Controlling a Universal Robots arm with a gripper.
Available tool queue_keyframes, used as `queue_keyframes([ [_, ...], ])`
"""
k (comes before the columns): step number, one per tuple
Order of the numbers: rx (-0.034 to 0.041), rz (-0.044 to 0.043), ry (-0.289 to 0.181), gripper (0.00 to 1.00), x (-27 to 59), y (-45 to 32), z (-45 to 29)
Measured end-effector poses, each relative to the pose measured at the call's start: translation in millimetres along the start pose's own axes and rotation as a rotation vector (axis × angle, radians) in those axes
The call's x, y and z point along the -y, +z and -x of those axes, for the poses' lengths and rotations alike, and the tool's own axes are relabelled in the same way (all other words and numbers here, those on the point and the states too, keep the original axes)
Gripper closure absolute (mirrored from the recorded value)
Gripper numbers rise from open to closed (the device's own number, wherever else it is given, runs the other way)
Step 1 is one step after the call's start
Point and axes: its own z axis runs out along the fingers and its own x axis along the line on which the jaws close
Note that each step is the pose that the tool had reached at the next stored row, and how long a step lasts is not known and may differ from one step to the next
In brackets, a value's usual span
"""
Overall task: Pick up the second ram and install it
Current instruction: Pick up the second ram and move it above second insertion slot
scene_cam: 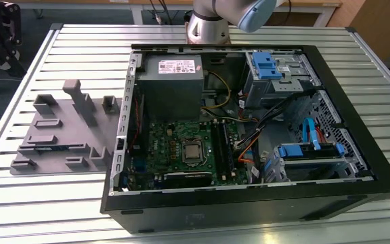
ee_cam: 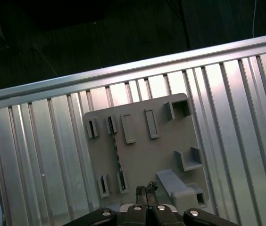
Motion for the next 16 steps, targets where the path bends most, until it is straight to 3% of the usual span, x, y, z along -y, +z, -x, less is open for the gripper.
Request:
queue_keyframes([
  [7, 0.0000, -0.0001, 0.000, 0.89, 0.0, 0.0, 0.0],
  [13, 0.0000, 0.0000, -0.001, 0.59, 0.0, 0.0, 0.0],
  [15, 0.0000, 0.0000, -0.001, 0.59, 0.0, 0.0, 0.0],
  [16, 0.0000, 0.0000, -0.001, 0.53, 0.0, 0.0, 0.0],
])
